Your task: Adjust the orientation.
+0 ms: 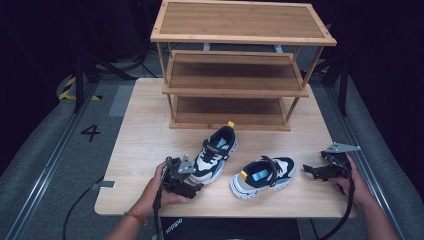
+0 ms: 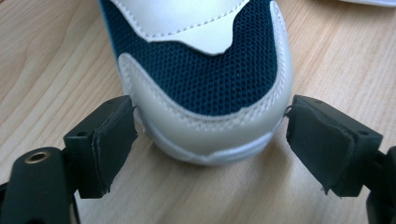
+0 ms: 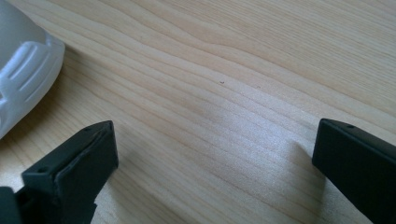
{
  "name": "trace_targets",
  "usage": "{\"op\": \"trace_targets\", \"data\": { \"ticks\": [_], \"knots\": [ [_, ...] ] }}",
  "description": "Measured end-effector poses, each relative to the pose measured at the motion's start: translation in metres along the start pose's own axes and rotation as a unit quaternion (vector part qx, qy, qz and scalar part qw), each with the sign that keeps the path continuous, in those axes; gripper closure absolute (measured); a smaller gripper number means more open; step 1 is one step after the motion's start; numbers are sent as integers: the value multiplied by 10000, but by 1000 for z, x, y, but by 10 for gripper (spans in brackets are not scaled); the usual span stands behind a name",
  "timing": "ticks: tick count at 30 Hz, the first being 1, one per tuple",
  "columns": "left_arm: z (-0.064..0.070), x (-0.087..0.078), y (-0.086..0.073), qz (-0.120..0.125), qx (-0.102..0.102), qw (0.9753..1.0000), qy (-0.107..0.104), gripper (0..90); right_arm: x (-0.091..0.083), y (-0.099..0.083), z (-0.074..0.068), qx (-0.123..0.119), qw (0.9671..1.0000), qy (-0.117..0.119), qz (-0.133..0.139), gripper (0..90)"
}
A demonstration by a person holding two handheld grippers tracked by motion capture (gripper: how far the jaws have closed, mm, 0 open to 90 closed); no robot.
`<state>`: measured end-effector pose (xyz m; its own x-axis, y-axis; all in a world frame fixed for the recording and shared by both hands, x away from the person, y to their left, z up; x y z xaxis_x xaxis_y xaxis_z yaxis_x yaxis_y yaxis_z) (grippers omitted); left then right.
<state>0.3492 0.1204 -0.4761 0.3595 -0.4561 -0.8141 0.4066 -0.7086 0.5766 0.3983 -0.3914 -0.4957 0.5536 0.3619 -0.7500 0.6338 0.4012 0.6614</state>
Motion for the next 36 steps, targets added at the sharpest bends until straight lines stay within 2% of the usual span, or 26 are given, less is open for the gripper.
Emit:
{"op": "trace_targets", "data": {
  "ticks": [7, 10, 12, 14, 19, 24, 30, 34, 36],
  "knots": [
    [-4, 4, 2, 1, 23, 10000, -97, 145, 0, 0, 0, -22, 10000, -9, 4, 5],
    [-7, 3, 2, 35, 40, 10000, -18, 147, 0, 0, 0, -17, 10000, -6, -1, 5],
    [-10, 2, 1, 49, 16, 10000, -25, 147, 0, 0, 0, -15, 10000, -5, -1, 5],
    [-14, 1, 1, 69, -7, 10000, 55, 156, 0, 0, 0, -17, 10000, -7, -4, 5],
    [-26, 3, -1, 102, -198, 9997, 81, 151, 0, 0, 0, -16, 10000, -6, -4, 5],
    [-34, 7, 1, 123, -155, 9997, 111, 130, 0, 0, 0, -18, 10000, -5, -4, 5],
    [-44, 9, 4, 130, -292, 9995, 44, 117, 1, 1, 0, -21, 10000, -4, -5, 5],
    [-55, 8, 4, 214, -391, 9987, 258, 124, 1, 1, 0, -19, 10000, -5, -5, 5],
    [-59, 8, 3, 232, -430, 9985, 260, 123, 1, 1, 0, -19, 10000, -5, -4, 5]
  ]
}}
Point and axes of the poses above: each handheld gripper's, and its own axes: x roughly forward along the jaws, y roughly out of its top, z roughly to its right, the point moved 1 cm from there along x, roughly forward along the jaws, and after that the axes turned 4 degrees about -z, right-handed, at the moved point
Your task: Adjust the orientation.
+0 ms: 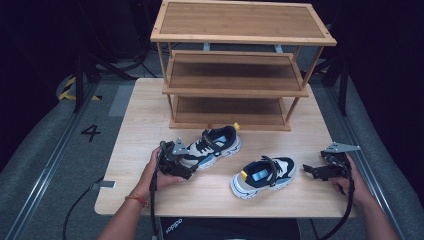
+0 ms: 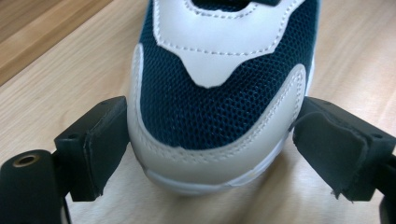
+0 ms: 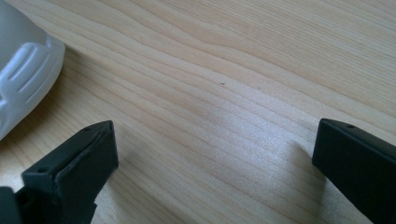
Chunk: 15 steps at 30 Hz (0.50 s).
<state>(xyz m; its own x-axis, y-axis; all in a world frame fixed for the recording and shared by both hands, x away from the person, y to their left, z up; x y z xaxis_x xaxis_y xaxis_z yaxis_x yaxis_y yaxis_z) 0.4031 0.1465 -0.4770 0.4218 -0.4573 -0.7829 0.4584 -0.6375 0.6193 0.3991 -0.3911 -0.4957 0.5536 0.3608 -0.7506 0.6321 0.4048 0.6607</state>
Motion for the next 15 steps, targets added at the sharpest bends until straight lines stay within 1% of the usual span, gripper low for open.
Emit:
{"op": "trace_targets", "data": {
  "ticks": [2, 4, 5, 7, 8, 9, 11, 12, 13, 15],
  "knots": [
    [-3, -1, 0, -27, -82, 10000, 1, 123, 0, 0, 0, 1, 10000, 1, 0, 5],
    [-6, -1, -1, -17, -108, 9999, 94, 128, 0, 0, 0, -3, 10000, 3, -1, 5],
    [-7, -2, -2, -16, -140, 9998, 107, 130, 0, 0, 0, -2, 10000, 2, -1, 5],
    [-11, -2, -2, -30, -138, 9998, 170, 133, 0, 0, 0, -2, 10000, 2, 0, 5],
    [-13, -1, -1, -31, -201, 9997, 169, 133, 0, 0, 0, -1, 10000, 2, -1, 5],
    [-15, -1, -1, -29, -222, 9994, 247, 133, 0, 0, 0, -2, 10000, 3, -2, 5],
    [-20, -2, -1, -45, -259, 9992, 300, 141, 0, 0, 0, -1, 10000, 2, 0, 5],
    [-22, -1, -2, -6, -269, 9990, 368, 148, 0, 0, 0, -1, 10000, 2, 0, 5],
    [-24, -2, -2, -33, -268, 9989, 374, 152, 0, 0, 0, -1, 10000, 2, -1, 5],
    [-27, -1, -4, -40, -355, 9985, 410, 166, 0, 0, 0, -3, 10000, 2, 0, 5]
  ]
}}
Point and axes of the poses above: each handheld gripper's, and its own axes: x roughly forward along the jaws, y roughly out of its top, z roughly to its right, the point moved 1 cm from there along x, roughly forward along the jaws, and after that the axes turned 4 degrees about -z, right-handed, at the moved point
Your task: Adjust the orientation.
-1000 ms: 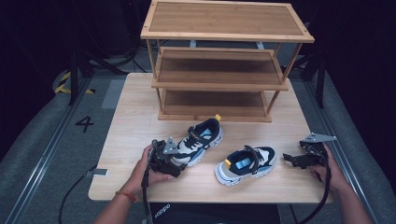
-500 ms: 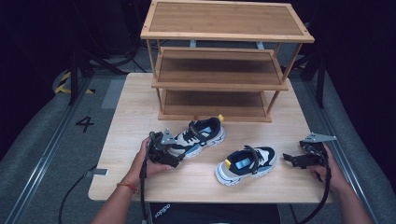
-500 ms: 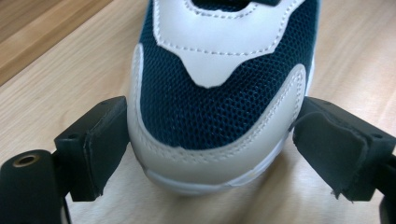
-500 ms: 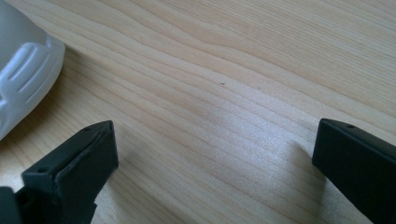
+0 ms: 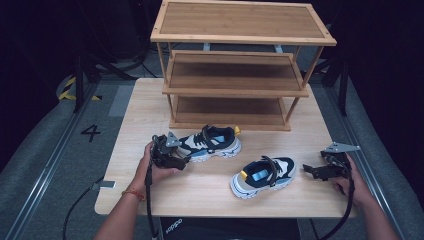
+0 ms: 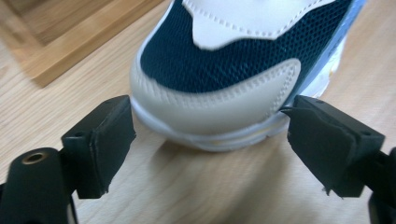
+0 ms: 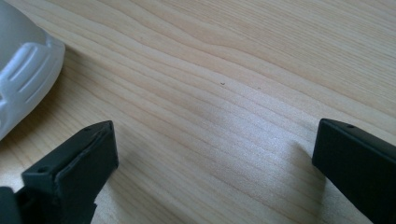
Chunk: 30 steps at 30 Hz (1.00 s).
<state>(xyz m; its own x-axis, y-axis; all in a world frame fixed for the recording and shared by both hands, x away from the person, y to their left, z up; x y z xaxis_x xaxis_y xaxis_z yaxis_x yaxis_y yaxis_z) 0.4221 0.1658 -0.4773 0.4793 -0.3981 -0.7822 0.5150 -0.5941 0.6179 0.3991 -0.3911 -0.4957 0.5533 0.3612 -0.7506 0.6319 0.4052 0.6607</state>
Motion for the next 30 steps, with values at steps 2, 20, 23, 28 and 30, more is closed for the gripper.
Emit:
{"op": "trace_targets", "data": {
  "ticks": [2, 20, 23, 28, 30],
  "knots": [
    [-2, -1, -1, -14, -13, 10000, 22, 187, 0, 0, 0, 1, 10000, 0, 0, 5],
    [-17, -3, 6, 112, -463, 9986, 239, 273, 0, 0, 0, 3, 10000, -2, -1, 5],
    [-12, -13, 10, 285, -413, 9987, 81, 272, 0, 0, 0, 5, 10000, -4, 2, 6],
    [3, -30, 20, 593, -254, 9979, -109, 298, 0, 0, 0, 19, 10000, -11, 2, 6],
    [15, -40, 26, 712, -66, 9973, -137, 296, 0, -1, -1, 31, 10000, -25, -2, 6]
  ]
}}
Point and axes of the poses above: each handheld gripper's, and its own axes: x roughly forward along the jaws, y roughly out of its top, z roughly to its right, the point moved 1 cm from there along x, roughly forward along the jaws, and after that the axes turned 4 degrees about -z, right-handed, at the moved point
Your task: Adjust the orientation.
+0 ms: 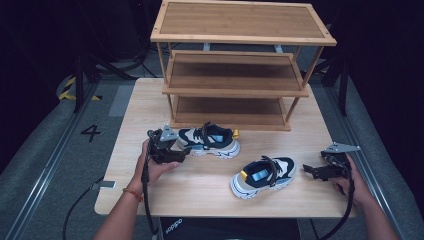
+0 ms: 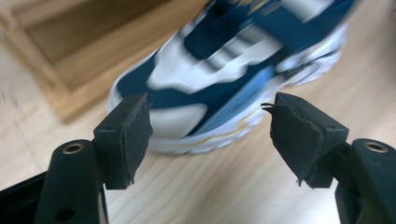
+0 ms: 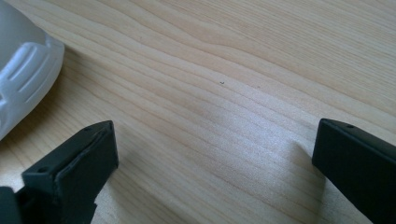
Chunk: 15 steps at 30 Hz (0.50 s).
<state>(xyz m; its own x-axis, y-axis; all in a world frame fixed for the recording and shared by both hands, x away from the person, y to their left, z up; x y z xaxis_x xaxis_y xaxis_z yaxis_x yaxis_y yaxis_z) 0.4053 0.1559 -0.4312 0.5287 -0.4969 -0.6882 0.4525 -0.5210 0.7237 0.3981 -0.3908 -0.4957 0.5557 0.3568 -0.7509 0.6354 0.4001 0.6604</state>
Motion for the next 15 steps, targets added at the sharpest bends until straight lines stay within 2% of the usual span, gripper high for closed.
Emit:
{"op": "trace_targets", "data": {
  "ticks": [3, 4, 5, 10, 15],
  "knots": [
    [25, -11, 17, 216, 283, 9991, -238, 296, 0, 0, 0, -5, 10000, 1, 8, 6],
    [31, -11, 21, 263, 330, 9987, -299, 296, 0, 0, 0, -9, 10000, 6, 7, 6],
    [31, -11, 21, 263, 330, 9987, -299, 295, 0, 0, 0, -9, 10000, 6, 7, 6],
    [60, -3, 45, 278, 566, 9961, -620, 296, 0, 0, 0, -9, 10000, 5, 9, 6],
    [83, 7, 64, 300, 792, 9936, -745, 296, 0, 0, 0, 6, 10000, 7, 12, 6]
  ]
}}
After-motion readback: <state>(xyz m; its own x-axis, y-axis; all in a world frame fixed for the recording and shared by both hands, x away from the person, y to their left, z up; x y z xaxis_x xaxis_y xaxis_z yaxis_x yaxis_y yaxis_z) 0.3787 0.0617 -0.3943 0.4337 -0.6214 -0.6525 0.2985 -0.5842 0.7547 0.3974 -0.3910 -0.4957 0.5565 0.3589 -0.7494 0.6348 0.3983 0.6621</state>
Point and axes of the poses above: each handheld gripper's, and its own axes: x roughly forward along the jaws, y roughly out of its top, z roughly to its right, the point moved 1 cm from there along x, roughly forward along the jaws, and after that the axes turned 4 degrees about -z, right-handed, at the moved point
